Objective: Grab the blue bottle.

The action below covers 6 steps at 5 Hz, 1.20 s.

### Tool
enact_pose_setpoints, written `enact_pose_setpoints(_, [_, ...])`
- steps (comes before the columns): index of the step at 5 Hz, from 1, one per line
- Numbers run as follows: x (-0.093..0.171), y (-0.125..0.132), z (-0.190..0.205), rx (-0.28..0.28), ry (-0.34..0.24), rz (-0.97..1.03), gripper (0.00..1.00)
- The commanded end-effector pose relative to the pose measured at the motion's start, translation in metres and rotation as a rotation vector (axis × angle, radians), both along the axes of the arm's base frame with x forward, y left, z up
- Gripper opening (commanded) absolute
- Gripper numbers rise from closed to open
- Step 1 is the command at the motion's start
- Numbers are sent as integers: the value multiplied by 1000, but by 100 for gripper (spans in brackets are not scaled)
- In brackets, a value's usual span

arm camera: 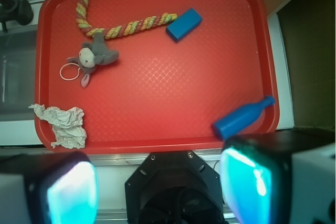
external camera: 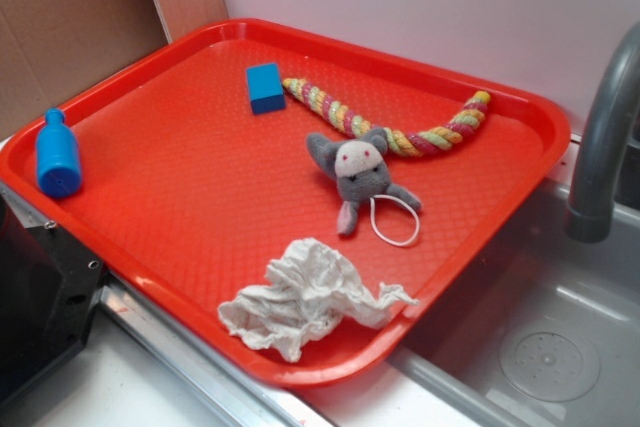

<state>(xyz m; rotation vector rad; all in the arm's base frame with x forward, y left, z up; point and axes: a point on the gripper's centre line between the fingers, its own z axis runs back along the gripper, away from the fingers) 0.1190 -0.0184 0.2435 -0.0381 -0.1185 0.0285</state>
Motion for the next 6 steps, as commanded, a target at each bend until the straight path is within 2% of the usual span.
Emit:
enact_pose_setpoints(1, [0,0,0,0,0,0,100])
enact_pose_setpoints(2, [-6,50,-50,24,103,248,100])
enact_pose_setpoints(3, [-12,86,-92,53,85,500,100])
enact_pose_setpoints(4, [-19,100,-119,77,47,684,100])
enact_pose_setpoints(6, [-20,123,-172,-12,-13,794,100])
